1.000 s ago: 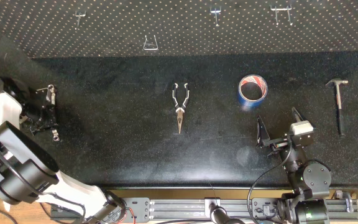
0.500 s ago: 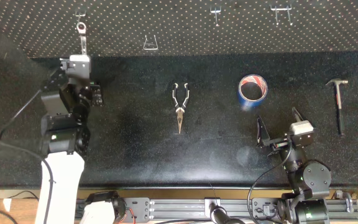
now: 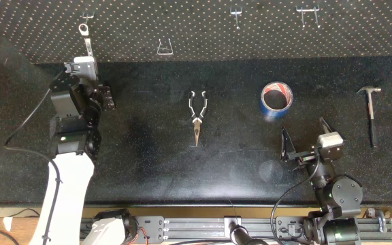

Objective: Place Tools Onto Pegboard

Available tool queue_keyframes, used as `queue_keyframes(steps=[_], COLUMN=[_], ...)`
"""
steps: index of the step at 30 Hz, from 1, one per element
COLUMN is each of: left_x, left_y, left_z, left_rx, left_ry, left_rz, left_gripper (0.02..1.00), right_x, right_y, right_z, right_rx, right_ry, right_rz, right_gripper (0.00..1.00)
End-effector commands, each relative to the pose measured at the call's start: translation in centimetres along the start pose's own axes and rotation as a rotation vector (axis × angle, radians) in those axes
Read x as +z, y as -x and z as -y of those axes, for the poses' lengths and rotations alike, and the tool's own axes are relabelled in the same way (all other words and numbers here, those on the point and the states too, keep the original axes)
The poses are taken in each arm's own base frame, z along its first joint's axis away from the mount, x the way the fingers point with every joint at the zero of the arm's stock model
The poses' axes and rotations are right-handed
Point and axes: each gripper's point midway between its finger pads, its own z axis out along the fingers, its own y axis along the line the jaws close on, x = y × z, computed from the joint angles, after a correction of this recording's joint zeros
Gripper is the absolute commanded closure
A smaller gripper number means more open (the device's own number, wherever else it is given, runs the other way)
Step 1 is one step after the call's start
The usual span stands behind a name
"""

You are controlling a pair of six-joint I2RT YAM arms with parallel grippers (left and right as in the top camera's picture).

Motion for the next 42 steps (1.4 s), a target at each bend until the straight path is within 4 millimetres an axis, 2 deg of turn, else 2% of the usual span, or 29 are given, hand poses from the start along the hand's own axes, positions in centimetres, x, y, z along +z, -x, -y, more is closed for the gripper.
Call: queue_keyframes(steps=[1,8,12,13,14,16,17,18,19,21,22,23,24,25,26,28,30,32,35,38,42], left_x=[0.4,1.7,2.3,2.3,2.3,2.1,1.9,1.2,0.1,-2.5,-3.7,-5.3,-5.8,-6.5,-6.4,-6.9,-7.6,-6.0,-3.6,-0.1,2.4], left_y=[0.3,-1.1,-0.8,-0.6,-0.6,-0.8,-1.0,-1.8,-2.6,-3.3,-4.1,-4.8,-4.6,-4.6,-5.3,-7.1,-8.9,-9.5,-8.7,-9.2,-11.5], left_z=[-0.3,-0.3,-0.3,-0.3,-0.5,-2.7,-3.1,-2.7,-1.8,2.1,2.9,2.9,4.2,7.2,8.2,12.1,14.1,18.3,22.2,24.5,24.8], left_rx=[-0.015,-0.014,-0.014,-0.014,-0.013,-0.004,-0.003,0.006,0.025,0.073,0.095,0.112,0.105,0.083,-0.115,-0.17,-0.163,-0.126,-0.087,-0.056,-0.02], left_ry=[0.017,0.014,0.015,0.016,0.03,0.156,0.18,0.169,0.147,0.007,-0.019,-0.014,-0.088,-0.242,-0.221,-0.263,-0.217,-0.219,-0.241,-0.206,-0.156], left_rz=[0.001,-0.051,-0.036,-0.026,-0.028,-0.037,-0.046,-0.083,-0.125,-0.156,-0.184,-0.207,-0.192,-0.189,-0.241,-0.337,-0.451,-0.582,-0.645,-0.722,-0.772], left_gripper=[0.989,0.989,0.985,0.746,0.404,0.02,0.023,0.023,0.023,0.025,0.025,0.025,0.025,0.025,0.023,0.02,0.02,0.023,0.02,0.023,0.023], right_x=[0.0,0.0,0.0,0.0,0.0,0.0,0.0,0.0,0.0,0.0,0.0,0.0,0.0,0.0,0.0,0.0,0.0,0.0,0.0,0.0,0.0], right_y=[-0.1,-0.1,-0.1,-0.1,-0.1,-0.1,-0.1,-0.1,-0.1,-0.1,-0.1,-0.1,-0.1,-0.1,-0.1,-0.1,-0.1,-0.1,-0.1,-0.1,-0.1], right_z=[-0.1,-0.1,-0.1,-0.1,-0.1,-0.1,-0.1,-0.1,-0.1,-0.1,-0.1,-0.1,-0.1,-0.1,-0.1,-0.1,-0.1,-0.1,-0.1,-0.1,-0.1], right_rx=[-0.011,-0.011,-0.011,-0.011,-0.011,-0.011,-0.011,-0.011,-0.011,-0.011,-0.011,-0.011,-0.011,-0.011,-0.011,-0.011,-0.011,-0.011,-0.011,-0.011,-0.011], right_ry=[0.006,0.006,0.006,0.006,0.006,0.006,0.006,0.006,0.006,0.006,0.006,0.006,0.006,0.006,0.006,0.006,0.006,0.006,0.006,0.006,0.006], right_rz=[0.0,-0.001,0.0,0.0,0.0,0.0,0.0,0.0,0.0,0.0,0.0,-0.001,0.0,-0.001,-0.001,-0.001,0.0,0.0,0.0,0.0,0.0], right_gripper=[0.025,0.025,0.025,0.025,0.025,0.025,0.025,0.025,0.025,0.025,0.025,0.025,0.025,0.025,0.025,0.025,0.025,0.025,0.025,0.025,0.025])
